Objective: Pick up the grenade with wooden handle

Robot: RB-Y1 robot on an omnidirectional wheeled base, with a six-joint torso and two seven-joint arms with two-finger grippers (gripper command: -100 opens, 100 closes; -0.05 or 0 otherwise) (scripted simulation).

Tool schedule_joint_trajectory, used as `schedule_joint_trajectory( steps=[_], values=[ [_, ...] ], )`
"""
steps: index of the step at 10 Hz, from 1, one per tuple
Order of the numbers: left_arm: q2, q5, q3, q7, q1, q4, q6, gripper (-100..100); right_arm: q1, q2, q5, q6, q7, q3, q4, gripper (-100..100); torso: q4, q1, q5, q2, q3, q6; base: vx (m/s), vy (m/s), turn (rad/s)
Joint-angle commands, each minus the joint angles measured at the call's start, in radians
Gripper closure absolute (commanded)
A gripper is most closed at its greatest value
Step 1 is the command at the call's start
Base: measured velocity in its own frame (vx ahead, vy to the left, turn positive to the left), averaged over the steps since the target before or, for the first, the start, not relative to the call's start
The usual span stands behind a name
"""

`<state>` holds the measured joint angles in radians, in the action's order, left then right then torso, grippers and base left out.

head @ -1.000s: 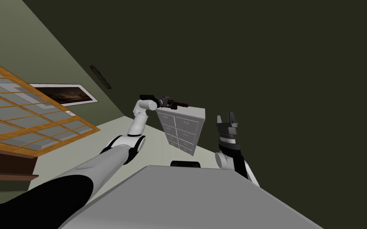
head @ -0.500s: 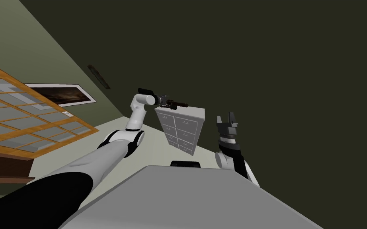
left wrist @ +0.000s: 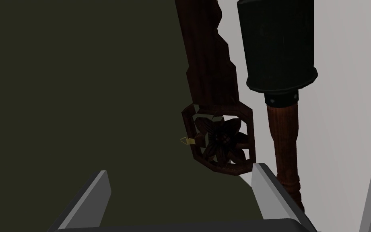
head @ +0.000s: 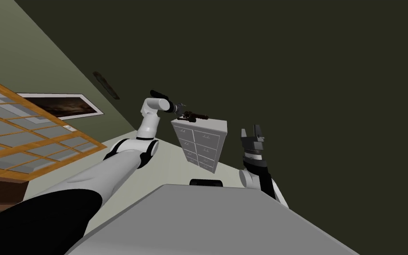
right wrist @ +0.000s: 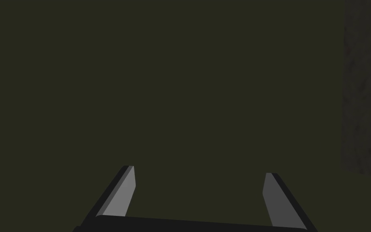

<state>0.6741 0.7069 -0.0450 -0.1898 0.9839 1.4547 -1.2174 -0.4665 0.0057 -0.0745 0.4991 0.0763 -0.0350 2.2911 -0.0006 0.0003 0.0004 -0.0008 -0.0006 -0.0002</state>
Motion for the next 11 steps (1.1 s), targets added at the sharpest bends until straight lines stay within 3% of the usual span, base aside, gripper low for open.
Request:
schedule_joint_trajectory(
  steps=[1, 2, 5, 7, 8, 11],
  values=[
    [0.03, 0.016, 0.006, -0.001, 0.05, -0.05, -0.05, -100, 0.0, 0.0, 0.0, 0.0, 0.0, 0.0, 0.0, 0, 0.0, 0.0, 0.0, 0.0, 0.0, 0.0, 0.013, 0.013, -0.084],
    [0.03, 0.016, 0.006, -0.001, 0.067, -0.066, -0.082, -100, 0.0, 0.0, 0.0, 0.0, 0.0, 0.0, 0.0, 0, 0.0, 0.0, 0.0, 0.0, 0.0, 0.0, 0.012, 0.014, -0.029],
    [0.08, 0.042, 0.015, -0.004, 0.155, -0.153, -0.171, -100, 0.0, 0.0, 0.0, 0.0, 0.0, 0.0, 0.0, 0, 0.0, 0.0, 0.0, -0.001, 0.0, 0.0, 0.019, 0.014, -0.065],
    [0.08, 0.042, 0.015, -0.004, 0.166, -0.179, -0.206, -100, 0.0, 0.0, 0.0, 0.0, 0.0, 0.0, 0.0, 0, 0.0, 0.001, 0.0, -0.001, -0.001, 0.0, 0.015, 0.013, -0.021],
    [0.103, 0.052, 0.019, -0.005, 0.21, -0.224, -0.245, -100, 0.0, 0.0, 0.0, 0.0, 0.0, 0.0, 0.0, 0, 0.0, 0.0, 0.0, 0.0, 0.0, 0.0, 0.016, 0.01, -0.105],
    [0.125, 0.061, 0.025, -0.005, 0.25, -0.292, -0.317, -100, 0.0, 0.0, 0.0, 0.0, 0.0, 0.0, 0.0, 0, 0.0, 0.0, 0.0, -0.001, -0.001, 0.0, 0.029, 0.014, -0.068]
  ],
)
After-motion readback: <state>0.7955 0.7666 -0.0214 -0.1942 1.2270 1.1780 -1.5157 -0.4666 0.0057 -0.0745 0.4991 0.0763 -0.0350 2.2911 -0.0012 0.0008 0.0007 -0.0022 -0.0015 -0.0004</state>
